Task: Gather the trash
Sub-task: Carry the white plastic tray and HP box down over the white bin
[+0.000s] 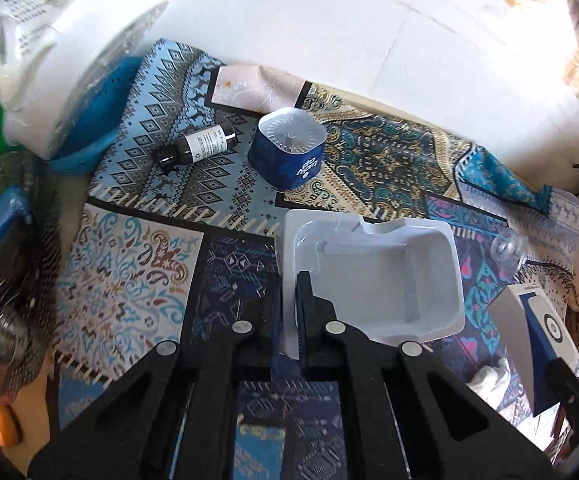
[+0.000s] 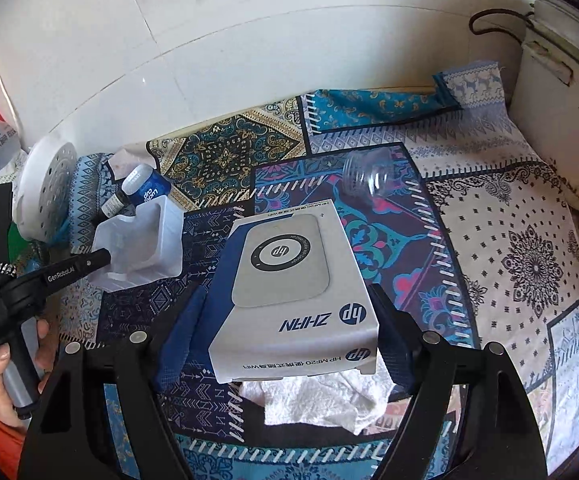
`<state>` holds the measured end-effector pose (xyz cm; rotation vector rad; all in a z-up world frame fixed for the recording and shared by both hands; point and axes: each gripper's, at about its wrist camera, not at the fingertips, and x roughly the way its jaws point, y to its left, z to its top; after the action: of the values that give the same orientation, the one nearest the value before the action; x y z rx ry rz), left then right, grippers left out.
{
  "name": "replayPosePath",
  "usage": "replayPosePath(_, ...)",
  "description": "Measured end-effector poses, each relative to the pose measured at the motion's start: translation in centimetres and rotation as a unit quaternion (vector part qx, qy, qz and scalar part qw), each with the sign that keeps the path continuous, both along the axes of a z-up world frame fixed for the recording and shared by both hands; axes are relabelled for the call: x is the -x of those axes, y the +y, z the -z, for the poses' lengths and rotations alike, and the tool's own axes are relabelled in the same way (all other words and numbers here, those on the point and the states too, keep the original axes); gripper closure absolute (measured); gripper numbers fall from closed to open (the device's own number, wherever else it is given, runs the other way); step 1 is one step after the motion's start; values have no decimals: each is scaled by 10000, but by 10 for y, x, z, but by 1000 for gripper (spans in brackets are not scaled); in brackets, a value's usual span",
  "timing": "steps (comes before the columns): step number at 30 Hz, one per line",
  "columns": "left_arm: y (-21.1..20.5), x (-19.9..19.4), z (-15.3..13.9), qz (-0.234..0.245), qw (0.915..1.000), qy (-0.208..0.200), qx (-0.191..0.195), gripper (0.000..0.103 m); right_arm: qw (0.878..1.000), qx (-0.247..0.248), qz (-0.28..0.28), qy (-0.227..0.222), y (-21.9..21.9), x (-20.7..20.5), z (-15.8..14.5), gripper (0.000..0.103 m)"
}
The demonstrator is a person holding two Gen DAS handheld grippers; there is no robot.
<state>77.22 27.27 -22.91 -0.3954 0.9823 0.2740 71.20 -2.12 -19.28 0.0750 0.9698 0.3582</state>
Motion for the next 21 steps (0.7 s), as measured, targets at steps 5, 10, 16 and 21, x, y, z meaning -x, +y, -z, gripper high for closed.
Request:
replayPosePath(5, -30, 32, -23, -113, 9997, -122, -194, 98, 9996, -133, -106, -230, -36, 22, -18, 25)
replayPosePath(10, -68, 76, -44, -409, 9984, -247, -314, 98, 9980, -205, -384, -466, -75, 47, -34, 25)
replayPosePath(16, -119, 134, -64, -743, 9957, -419, -364, 98, 9954, -273, -709, -589, -121, 77, -46, 25)
replayPosePath(21, -154, 169, -75, -762, 9954, -471, -342, 98, 9943, -303, -785, -652, -149, 97, -51, 25)
